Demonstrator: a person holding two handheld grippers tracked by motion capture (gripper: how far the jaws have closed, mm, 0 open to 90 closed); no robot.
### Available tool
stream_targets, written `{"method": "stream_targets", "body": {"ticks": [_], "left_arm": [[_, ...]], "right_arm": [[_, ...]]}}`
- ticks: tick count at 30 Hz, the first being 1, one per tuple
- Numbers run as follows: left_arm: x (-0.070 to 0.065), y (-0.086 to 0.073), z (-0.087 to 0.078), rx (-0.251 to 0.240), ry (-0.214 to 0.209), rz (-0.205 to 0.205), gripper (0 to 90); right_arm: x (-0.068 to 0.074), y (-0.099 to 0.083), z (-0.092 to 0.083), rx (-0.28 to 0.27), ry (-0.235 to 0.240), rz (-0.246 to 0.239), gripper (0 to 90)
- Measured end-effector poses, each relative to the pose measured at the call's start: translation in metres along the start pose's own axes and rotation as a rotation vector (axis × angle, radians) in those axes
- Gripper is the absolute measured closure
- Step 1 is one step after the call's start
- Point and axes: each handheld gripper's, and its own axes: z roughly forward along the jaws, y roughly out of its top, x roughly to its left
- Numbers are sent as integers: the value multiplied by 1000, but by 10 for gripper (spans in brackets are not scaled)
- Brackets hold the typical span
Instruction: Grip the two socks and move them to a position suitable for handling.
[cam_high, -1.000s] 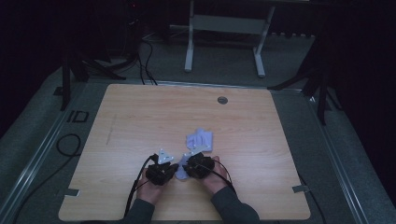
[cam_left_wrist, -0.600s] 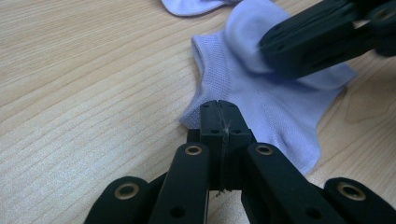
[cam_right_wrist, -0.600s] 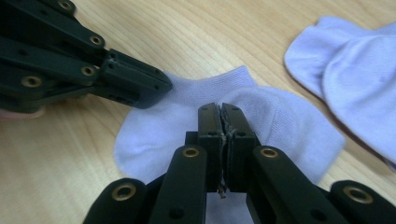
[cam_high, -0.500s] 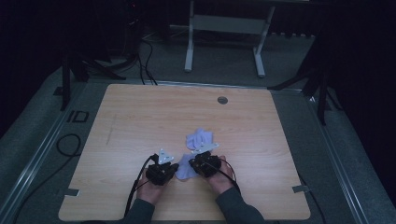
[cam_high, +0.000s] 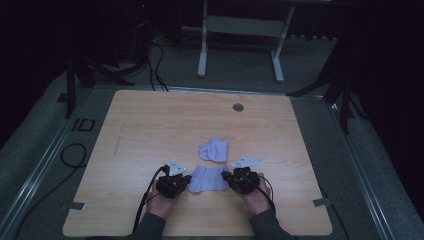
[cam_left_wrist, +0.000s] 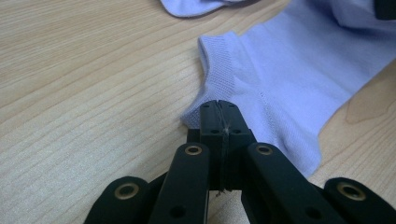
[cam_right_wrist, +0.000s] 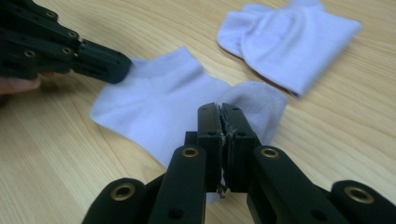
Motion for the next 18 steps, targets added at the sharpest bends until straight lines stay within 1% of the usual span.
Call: {"method": "stream_targets", "body": {"ticks": [2,6,13,18], "left_arm": [[1,0,0,-2,-3,-1,900],[0,0,1,-1,-1,0,900],[1,0,1,-3,-6,1,900],[1,0,1,-3,-7,1,900]], "right_arm": [[-2,-6,-4,-7,-20,4,872],[-7,-16,-11,-11,-32,27,872],[-11,-28,-24,-15,-88,26,870],[-14,-38,-29,-6,-114,58,864]]}}
